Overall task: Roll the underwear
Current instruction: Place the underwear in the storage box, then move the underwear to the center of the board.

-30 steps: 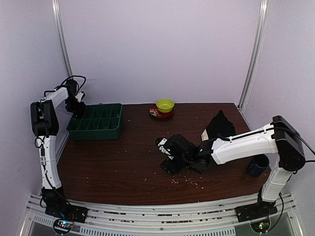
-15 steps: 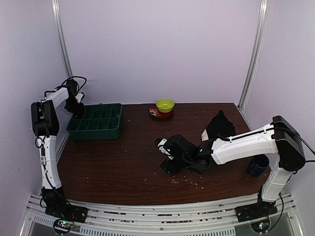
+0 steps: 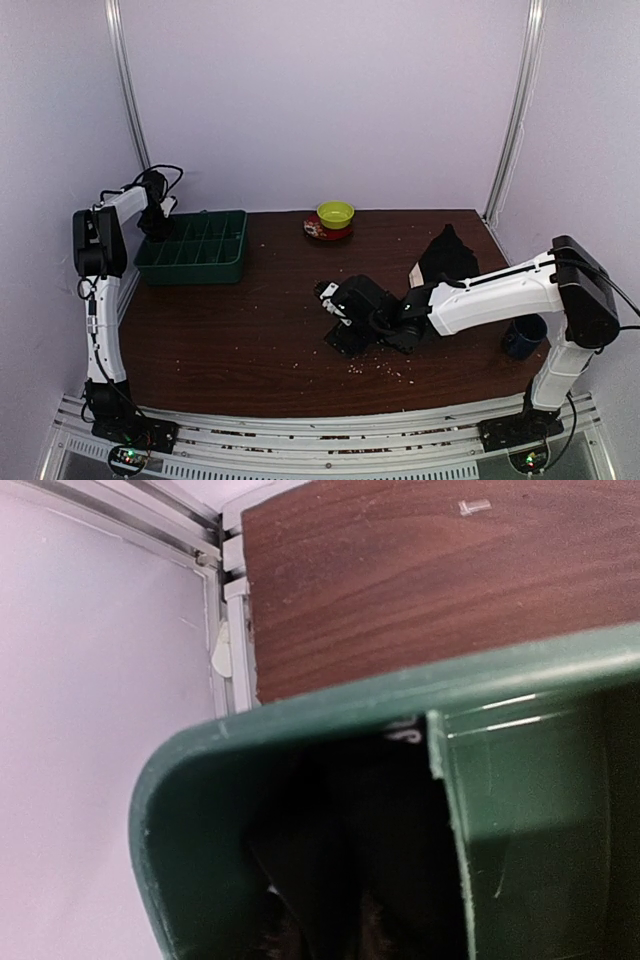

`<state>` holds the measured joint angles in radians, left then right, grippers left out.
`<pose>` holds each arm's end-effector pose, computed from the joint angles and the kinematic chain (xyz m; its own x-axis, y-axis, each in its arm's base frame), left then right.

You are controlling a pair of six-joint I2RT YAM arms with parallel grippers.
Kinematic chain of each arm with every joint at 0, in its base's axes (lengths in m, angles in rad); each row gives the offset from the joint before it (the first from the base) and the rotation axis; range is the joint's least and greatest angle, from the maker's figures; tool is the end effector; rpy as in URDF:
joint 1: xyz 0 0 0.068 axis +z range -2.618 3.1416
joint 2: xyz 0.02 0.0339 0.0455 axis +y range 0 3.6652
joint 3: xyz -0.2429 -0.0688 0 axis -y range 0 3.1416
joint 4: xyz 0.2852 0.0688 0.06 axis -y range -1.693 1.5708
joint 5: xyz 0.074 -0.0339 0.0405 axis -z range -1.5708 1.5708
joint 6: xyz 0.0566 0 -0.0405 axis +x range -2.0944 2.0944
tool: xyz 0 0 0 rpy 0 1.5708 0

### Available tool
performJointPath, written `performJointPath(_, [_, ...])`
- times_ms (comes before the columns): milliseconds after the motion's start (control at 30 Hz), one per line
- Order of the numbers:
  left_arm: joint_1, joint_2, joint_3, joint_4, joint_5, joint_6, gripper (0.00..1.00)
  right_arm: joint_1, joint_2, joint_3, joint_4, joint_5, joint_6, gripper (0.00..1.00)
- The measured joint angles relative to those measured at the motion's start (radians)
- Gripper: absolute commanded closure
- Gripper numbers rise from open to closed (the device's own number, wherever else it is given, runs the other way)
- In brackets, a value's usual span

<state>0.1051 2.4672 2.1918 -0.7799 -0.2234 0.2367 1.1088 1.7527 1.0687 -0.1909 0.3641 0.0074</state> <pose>0.5598 0.0717 0.1330 -0.8906 0.1360 -0.4340 -0.0021 0.9530 0.3030 0.1982 0.3529 0.1213 -0.3475 -0.6824 -0.6431 -0.7322 0.6259 -0.2686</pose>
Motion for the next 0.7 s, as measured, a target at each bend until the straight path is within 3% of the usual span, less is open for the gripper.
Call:
performJointPath(267, [0.0, -0.054, 0.006, 0.009, 0.019, 0.002, 0.3, -0.027, -0.02, -0.03, 0.025, 0.015, 0.018, 0.0])
performJointPath(467, [-0.003, -0.188, 0.002, 0.019, 0.039, 0.0, 0.09, -0.136, -0.094, -0.074, 0.051, 0.032, 0.078, 0.0])
performJointPath(533, [-0.006, -0.239, -0.014, 0.029, 0.051, 0.005, 0.03, -0.182, -0.128, -0.087, 0.064, 0.037, 0.106, 0.0])
performJointPath(700, [-0.062, -0.424, -0.189, 0.072, 0.081, 0.032, 0.02, -0.305, -0.206, -0.137, 0.106, 0.048, 0.167, 0.0])
